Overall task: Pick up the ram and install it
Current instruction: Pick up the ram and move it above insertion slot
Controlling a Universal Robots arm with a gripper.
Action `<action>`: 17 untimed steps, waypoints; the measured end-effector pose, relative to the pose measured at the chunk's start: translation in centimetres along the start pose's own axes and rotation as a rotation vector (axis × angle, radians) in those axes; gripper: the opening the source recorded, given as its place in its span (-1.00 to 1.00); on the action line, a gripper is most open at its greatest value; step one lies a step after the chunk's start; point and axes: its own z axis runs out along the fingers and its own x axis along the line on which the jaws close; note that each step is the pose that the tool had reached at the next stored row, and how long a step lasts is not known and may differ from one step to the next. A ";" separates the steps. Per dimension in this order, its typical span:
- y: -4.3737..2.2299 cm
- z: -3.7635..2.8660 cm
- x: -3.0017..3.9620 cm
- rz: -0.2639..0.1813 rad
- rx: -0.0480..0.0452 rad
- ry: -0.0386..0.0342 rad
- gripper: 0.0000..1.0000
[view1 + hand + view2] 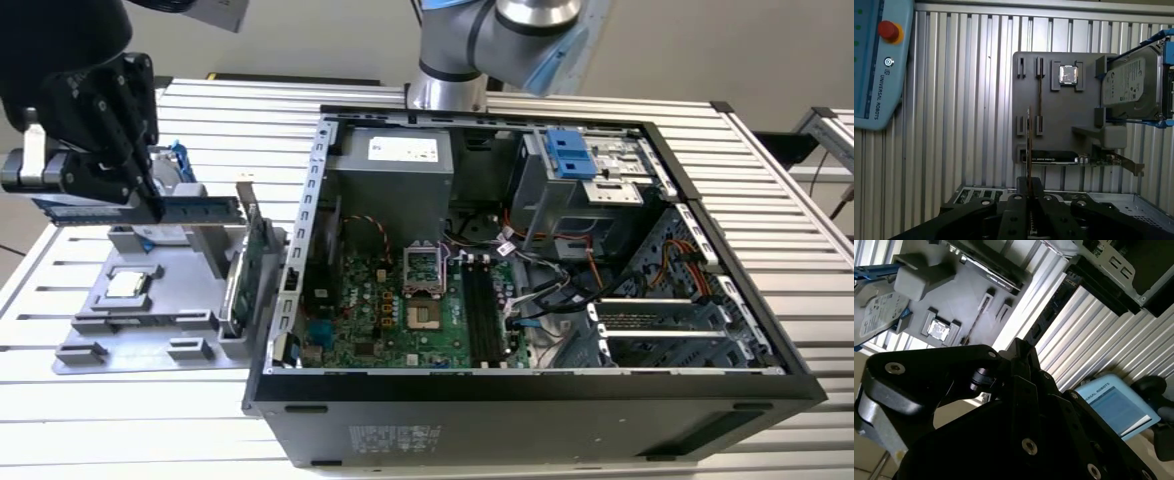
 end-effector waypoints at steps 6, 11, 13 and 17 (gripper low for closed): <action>-0.75 -0.02 0.02 0.000 0.0000 0.0000 -1.00; -1.38 -0.04 0.04 0.000 0.0000 0.0000 -1.00; -1.63 -0.05 0.05 0.000 0.0000 0.0000 -1.00; -2.15 -0.06 0.06 0.000 0.0000 0.0000 -1.00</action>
